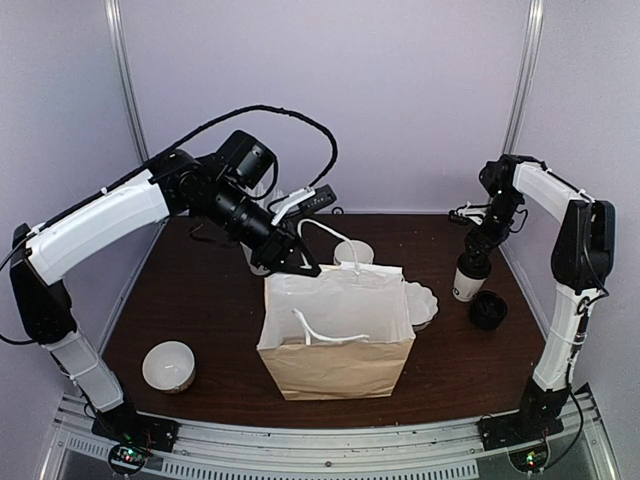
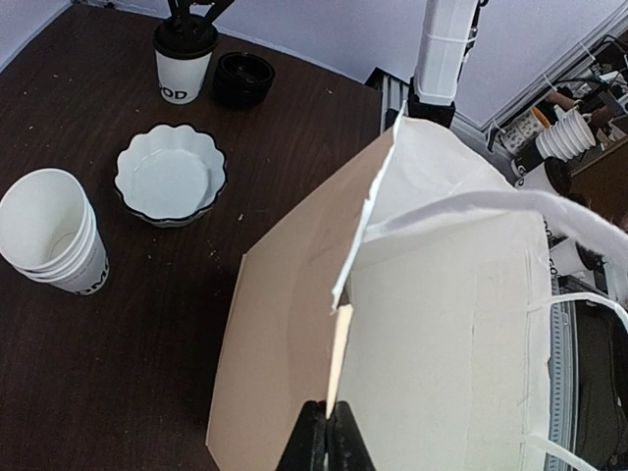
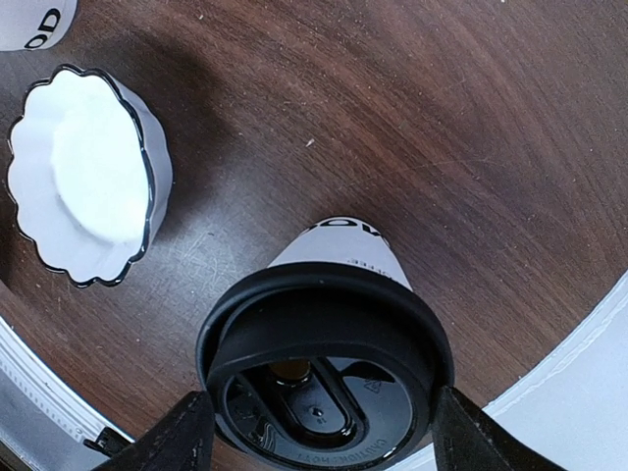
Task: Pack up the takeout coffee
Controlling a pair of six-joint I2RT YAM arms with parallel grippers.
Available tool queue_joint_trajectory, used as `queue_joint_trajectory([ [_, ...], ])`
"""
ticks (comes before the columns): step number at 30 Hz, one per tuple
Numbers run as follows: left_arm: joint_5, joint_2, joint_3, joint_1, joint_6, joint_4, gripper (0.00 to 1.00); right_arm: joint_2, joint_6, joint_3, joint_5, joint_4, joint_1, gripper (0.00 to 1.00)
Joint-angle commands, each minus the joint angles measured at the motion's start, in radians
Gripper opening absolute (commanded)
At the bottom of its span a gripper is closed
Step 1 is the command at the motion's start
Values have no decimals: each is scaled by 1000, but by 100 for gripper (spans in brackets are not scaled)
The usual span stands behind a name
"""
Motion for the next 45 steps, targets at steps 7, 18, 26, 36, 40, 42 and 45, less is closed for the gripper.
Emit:
queue_joint_trajectory([
  [7,9,15,17,8,-8,18,0,-35,-16,15,-25,-26,-10,84],
  [18,12,13,17,9,-9,23,0,-69,-41,-16,-3,2,-9,87],
  [26,14,12,13,10,-6,23,0,-61,-47,-46,3,14,-10,89],
  [36,8,14,9,11,-7,23,0,-40,-56,-44,7,0,-9,88],
  [40,12,16,11,11,-7,22,0,-45,-63,-25,-54,-33,-9,90],
  [42,17,18,10,10,-7,23,0,-43,-64,-19,-61,-36,-8,90],
  [45,20,17,10,10,-7,23,0,-36,-62,-13,-55,-34,-8,99],
])
